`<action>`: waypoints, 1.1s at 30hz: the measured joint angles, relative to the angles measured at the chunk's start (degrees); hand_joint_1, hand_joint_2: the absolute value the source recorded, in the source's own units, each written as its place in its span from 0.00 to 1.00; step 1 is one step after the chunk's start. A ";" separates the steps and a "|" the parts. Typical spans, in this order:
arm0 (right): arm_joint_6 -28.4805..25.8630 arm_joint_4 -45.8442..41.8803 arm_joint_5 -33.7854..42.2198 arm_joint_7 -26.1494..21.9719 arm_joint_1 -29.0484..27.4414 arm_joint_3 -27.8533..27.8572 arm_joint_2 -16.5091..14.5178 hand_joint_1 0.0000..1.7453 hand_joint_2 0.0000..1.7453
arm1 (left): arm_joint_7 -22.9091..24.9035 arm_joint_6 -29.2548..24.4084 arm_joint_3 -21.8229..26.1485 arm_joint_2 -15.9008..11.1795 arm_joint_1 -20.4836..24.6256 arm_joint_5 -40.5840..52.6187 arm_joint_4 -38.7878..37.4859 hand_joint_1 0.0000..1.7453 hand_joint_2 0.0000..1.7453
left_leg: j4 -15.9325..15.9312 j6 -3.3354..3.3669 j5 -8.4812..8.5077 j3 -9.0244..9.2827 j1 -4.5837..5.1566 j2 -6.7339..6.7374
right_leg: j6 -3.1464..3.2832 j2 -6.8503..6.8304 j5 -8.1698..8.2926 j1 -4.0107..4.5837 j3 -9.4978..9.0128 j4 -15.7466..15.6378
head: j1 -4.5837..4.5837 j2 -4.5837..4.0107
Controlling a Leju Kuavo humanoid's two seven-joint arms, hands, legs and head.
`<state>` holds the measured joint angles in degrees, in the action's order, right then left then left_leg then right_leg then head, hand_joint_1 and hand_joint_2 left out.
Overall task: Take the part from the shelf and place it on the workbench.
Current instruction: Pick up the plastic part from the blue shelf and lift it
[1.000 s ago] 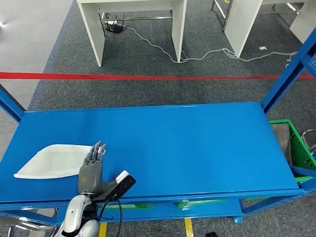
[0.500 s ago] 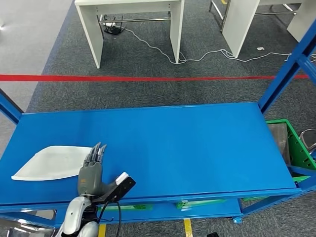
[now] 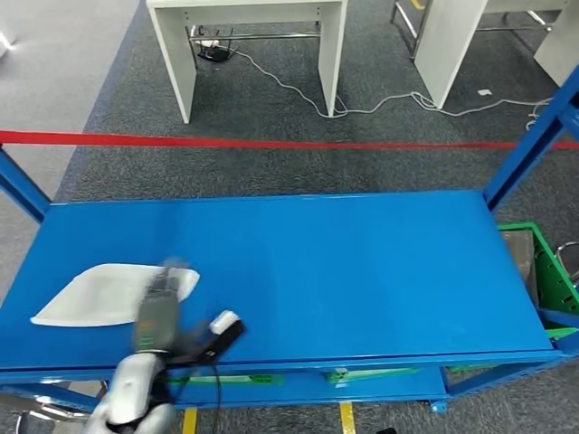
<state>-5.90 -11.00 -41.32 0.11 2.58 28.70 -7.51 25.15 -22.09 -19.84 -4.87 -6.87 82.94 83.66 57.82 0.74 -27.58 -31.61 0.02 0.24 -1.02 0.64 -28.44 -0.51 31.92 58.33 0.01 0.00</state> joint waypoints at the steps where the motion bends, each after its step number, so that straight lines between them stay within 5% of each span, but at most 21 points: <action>1: -1.11 -0.01 -0.08 0.46 -0.22 0.06 -0.98 0.00 0.00 | 6.23 0.95 1.83 -3.54 -3.42 3.39 4.53 0.00 1.00 | 0.10 -0.41 -0.18 0.15 0.02 0.41 | 0.36 0.36 -0.25 0.11 -0.27 -0.22 | -0.01 0.00; 4: -2.73 0.07 -0.42 0.77 -1.35 0.17 -3.30 0.00 0.00 | 13.73 2.08 7.48 -11.01 -11.41 6.71 14.63 0.00 1.00 | 2.03 -1.38 -1.86 -0.28 -0.11 0.61 | 1.12 0.02 -0.46 -0.13 -0.37 -0.14 | 0.56 0.00; 7: -2.60 0.16 -0.74 0.66 -0.99 0.18 -4.61 0.00 0.00 | 13.59 3.72 9.42 -14.46 -14.93 7.09 19.90 0.00 1.00 | 11.97 -2.17 -6.92 -4.67 -0.30 0.31 | 1.78 -1.19 -0.77 -0.14 -0.53 -0.18 | 0.63 0.00; 9: -2.51 0.16 -0.83 0.65 -0.66 0.20 -4.81 0.00 0.00 | 13.58 4.62 10.85 -15.88 -16.77 7.09 21.86 0.00 1.00 | 16.56 -2.28 -7.80 -6.67 -0.35 0.28 | 1.99 -1.27 -0.92 -0.10 -0.77 -0.18 | 0.66 0.00; 10: -2.50 0.16 -0.87 0.65 -0.61 0.22 -4.85 0.00 0.00 | 13.58 4.91 11.55 -16.30 -17.51 7.09 22.67 0.00 1.00 | 15.80 -2.23 -6.55 -6.34 -0.37 0.26 | 2.05 -1.24 -1.01 -0.09 -0.97 -0.18 | 0.65 0.00; 12: -2.52 0.16 -0.92 0.65 -0.60 0.27 -5.04 0.00 0.00 | 13.58 5.21 12.86 -16.92 -18.96 7.09 24.28 0.00 1.00 | 9.11 -1.97 -2.23 -3.42 -0.39 0.25 | 2.00 -1.06 -1.24 -0.09 -1.42 -0.18 | 0.65 0.00; 14: -2.50 0.16 -0.97 0.60 -0.58 0.34 -5.29 0.00 0.00 | 13.58 5.26 14.33 -17.25 -20.37 7.09 25.69 0.00 1.00 | 2.71 -1.62 0.02 -0.66 -0.24 0.22 | 1.63 -0.80 -1.52 0.16 -1.57 0.01 | 0.66 0.00; 19: -2.56 0.16 -1.14 0.41 -0.56 0.70 -5.56 0.00 0.00 | 13.58 5.49 18.61 -17.29 -24.14 7.09 28.79 0.00 1.00 | 0.30 -0.22 -0.14 -0.05 -0.34 0.19 | 0.25 -0.76 -2.53 0.35 -0.55 1.15 | 0.51 0.00; 22: -2.71 0.16 -1.31 0.49 -0.55 0.95 -5.58 0.00 0.00 | 13.58 5.39 20.64 -17.04 -25.60 7.09 29.85 0.00 1.00 | 0.13 0.44 -0.04 -0.03 -0.46 0.22 | -0.29 -0.73 -7.30 0.29 3.94 10.42 | 0.34 0.00; 24: -2.76 0.16 -1.48 0.54 -0.61 1.15 -5.57 0.00 0.00 | 13.58 5.04 21.19 -16.80 -26.10 7.09 29.97 0.00 1.00 | 0.16 0.52 -0.08 0.01 -0.39 0.20 | -0.31 -0.73 -8.66 0.29 6.83 15.97 | 0.38 0.00; 26: -2.77 0.16 -1.78 0.51 -0.61 1.26 -5.57 0.00 0.00 | 13.57 4.43 21.30 -16.50 -26.21 7.09 29.96 0.00 1.00 | 0.18 0.52 -0.11 0.16 -0.34 0.06 | -0.01 -0.73 -5.79 0.34 5.92 13.33 | 0.37 0.00; 29: -2.77 0.16 -2.26 0.48 -0.40 1.49 -5.58 0.00 0.00 | 13.56 3.28 21.10 -15.82 -25.89 7.09 29.84 0.00 1.00 | 0.29 0.22 -0.24 0.26 -0.14 -0.10 | 0.90 -0.76 -1.00 0.55 0.72 2.29 | 0.40 0.00; 33: -2.76 0.16 -2.64 0.48 -0.34 1.67 -5.68 0.00 0.00 | 13.56 1.74 19.74 -14.74 -24.43 7.08 29.13 0.00 1.00 | 0.37 -0.89 -0.16 0.04 -0.19 -0.16 | 1.61 -0.68 -0.44 0.61 -0.64 -0.50 | 0.41 0.00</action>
<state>-8.66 -10.84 -43.96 0.59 2.24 30.36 -13.20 38.71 -20.35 -0.10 -19.61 -31.30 90.01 112.79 58.19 -0.15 -27.74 -31.57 -0.17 0.08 0.59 -0.05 -28.88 0.10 31.28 57.83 0.42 0.00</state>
